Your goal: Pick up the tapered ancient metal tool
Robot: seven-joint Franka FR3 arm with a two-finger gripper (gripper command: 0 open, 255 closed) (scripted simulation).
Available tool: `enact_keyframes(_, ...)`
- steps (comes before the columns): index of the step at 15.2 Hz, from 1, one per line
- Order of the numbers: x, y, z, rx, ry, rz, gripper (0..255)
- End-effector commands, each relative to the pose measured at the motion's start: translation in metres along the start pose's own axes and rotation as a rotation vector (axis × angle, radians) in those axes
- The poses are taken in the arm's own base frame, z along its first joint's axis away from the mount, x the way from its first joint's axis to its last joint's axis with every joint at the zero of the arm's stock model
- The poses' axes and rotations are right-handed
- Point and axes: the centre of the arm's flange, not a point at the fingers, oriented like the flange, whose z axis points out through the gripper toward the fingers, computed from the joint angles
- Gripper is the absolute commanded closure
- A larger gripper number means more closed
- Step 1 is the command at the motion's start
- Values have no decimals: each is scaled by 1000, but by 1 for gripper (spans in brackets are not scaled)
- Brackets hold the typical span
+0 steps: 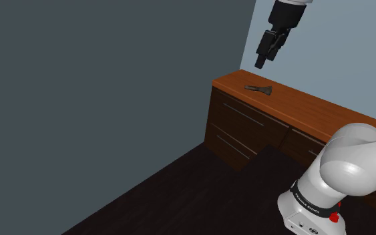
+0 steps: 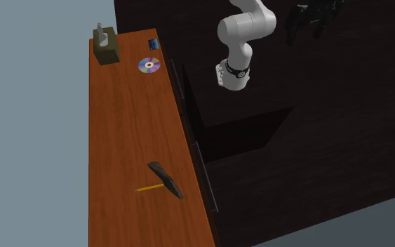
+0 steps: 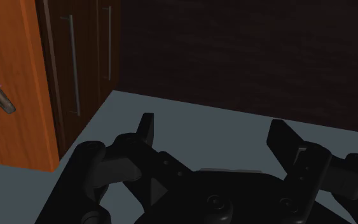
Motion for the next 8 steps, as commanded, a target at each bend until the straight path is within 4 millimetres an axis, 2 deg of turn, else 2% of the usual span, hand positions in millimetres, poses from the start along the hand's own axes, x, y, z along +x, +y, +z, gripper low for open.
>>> enact_keyframes(1, 0, 0, 0, 0, 0, 0, 0)
enact_keyframes(8, 7, 83, 46, 21, 14, -29, 0)
